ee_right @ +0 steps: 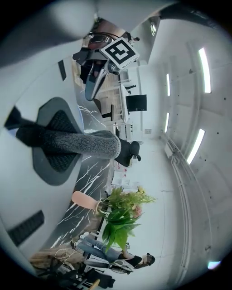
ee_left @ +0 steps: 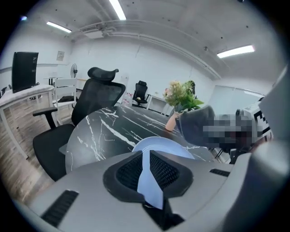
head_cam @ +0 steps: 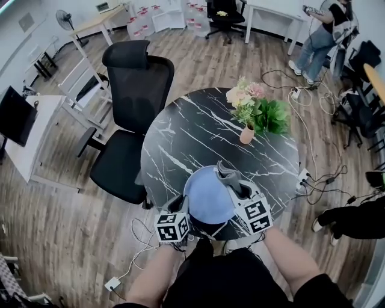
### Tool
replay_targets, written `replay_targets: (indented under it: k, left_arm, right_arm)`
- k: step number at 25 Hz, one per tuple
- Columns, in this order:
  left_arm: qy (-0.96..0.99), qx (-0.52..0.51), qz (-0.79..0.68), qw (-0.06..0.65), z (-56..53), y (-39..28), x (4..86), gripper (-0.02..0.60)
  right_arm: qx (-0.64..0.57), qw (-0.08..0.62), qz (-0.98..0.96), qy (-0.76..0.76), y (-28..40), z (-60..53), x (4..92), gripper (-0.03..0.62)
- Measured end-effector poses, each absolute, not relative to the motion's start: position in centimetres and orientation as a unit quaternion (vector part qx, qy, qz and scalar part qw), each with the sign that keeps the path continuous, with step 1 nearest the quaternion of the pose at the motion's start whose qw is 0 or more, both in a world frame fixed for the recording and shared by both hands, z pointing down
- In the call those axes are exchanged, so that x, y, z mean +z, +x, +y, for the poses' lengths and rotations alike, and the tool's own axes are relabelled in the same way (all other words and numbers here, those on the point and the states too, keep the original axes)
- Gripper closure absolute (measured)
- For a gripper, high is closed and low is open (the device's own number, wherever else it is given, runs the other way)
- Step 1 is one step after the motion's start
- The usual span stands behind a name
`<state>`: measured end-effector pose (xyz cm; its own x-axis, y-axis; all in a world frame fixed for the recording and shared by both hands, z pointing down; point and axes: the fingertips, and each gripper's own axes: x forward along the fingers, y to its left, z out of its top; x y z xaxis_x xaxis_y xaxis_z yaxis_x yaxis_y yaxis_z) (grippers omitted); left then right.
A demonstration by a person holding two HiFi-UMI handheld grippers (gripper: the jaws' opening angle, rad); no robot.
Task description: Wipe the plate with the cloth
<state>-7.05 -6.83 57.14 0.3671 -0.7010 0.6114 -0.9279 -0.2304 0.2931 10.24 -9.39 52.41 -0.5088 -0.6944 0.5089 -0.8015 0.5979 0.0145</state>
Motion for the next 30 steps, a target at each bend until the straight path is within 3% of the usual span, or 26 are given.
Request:
replay_targets:
  k: [4, 9, 18, 30]
  left_arm:
    - [0.791, 0.154, -0.526, 0.272, -4.7, -5.3, 53.3, 0.555]
    - [0.804, 0.132, -0.523, 0.252, -1.0, -2.6, 50.7, 0.561]
    - [0.808, 0.117, -0.519, 0.252, 7.0, 0.7, 49.0, 0.561]
    - [0.788, 0.116, -0.537, 0.279, 15.8, -1.6, 50.5, 0.563]
  right_arm:
    - [0.108, 0.207, -0.872, 0.431, 11.0, -7.8, 49.8, 0.536]
    - [0.101, 0.189, -0.887, 0.409, 12.4, -5.0, 47.8, 0.536]
    - [0.118, 0.170, -0.900, 0.384, 14.8, 0.4, 46.7, 0.536]
    - [0.167, 0.175, -0.908, 0.341, 11.9, 7.7, 49.7, 0.536]
